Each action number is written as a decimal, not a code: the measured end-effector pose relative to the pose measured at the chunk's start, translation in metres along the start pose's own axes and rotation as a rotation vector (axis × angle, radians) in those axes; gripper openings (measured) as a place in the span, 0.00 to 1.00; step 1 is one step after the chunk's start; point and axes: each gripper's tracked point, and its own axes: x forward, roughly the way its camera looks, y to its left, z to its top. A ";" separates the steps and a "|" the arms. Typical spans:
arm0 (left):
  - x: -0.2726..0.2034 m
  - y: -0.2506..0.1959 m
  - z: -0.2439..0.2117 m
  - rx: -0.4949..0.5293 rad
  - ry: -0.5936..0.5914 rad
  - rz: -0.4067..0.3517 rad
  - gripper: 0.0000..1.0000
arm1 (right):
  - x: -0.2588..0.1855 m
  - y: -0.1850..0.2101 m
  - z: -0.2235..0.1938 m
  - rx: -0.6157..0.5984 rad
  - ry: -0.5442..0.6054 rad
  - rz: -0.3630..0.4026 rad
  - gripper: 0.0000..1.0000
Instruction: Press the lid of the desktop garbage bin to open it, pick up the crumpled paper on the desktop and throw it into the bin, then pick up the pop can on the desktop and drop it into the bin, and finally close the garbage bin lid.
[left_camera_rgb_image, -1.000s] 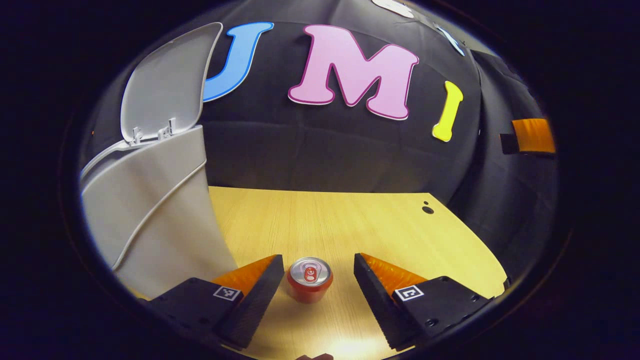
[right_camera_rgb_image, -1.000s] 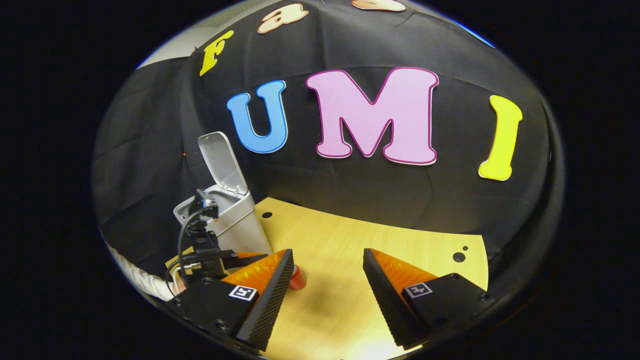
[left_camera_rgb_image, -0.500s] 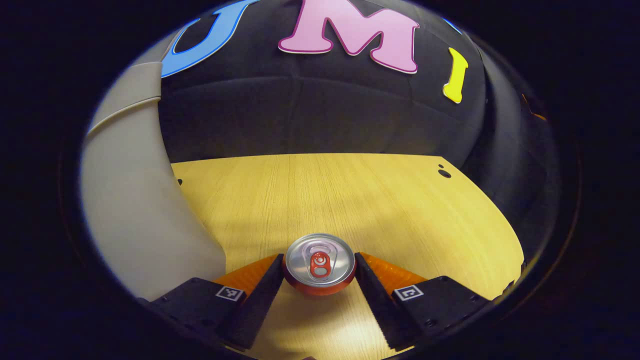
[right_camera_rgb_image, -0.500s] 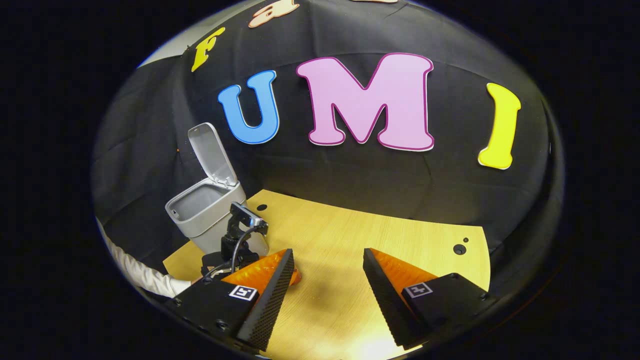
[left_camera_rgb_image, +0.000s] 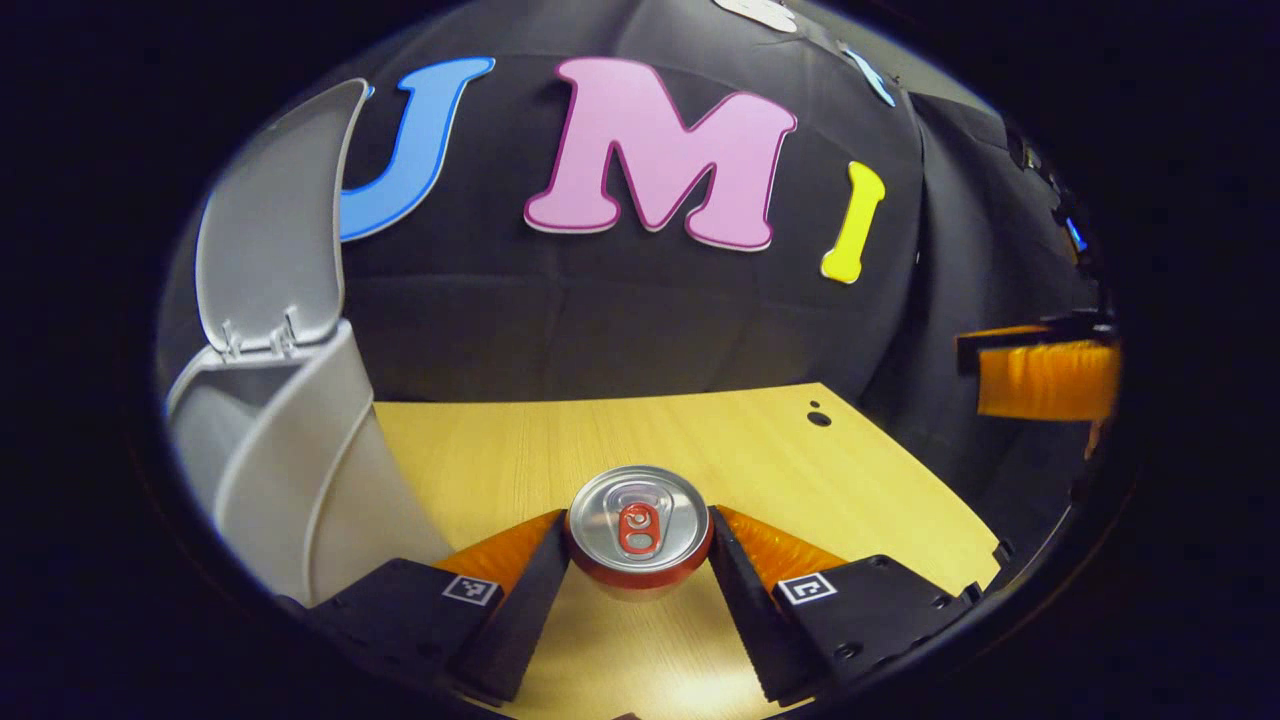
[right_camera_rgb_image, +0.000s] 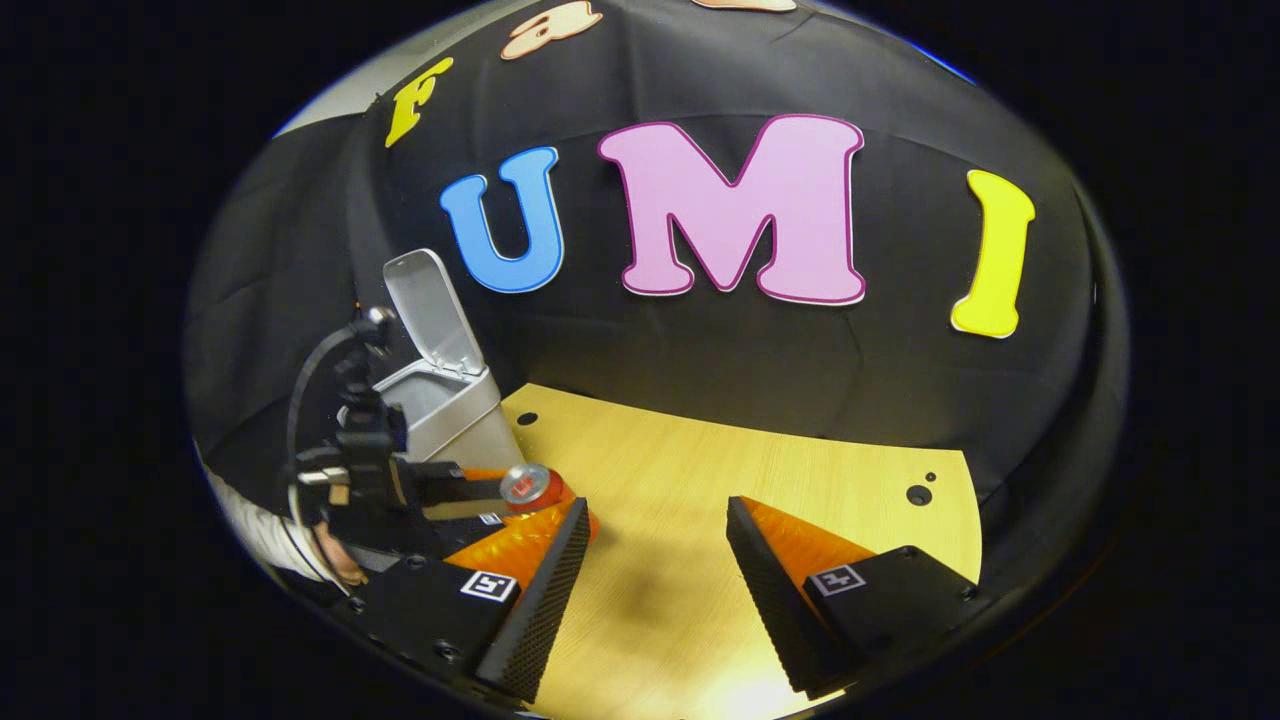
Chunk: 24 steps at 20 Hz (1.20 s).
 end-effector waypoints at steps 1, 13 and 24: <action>-0.022 0.003 0.036 0.004 -0.057 -0.007 0.86 | -0.007 0.007 0.004 -0.005 -0.019 0.002 0.89; -0.131 0.175 0.070 -0.008 -0.061 0.340 0.86 | -0.037 0.048 -0.004 -0.042 -0.040 0.034 0.90; -0.157 0.191 0.182 0.086 -0.345 0.409 0.98 | -0.051 0.028 -0.016 -0.017 -0.029 0.002 0.89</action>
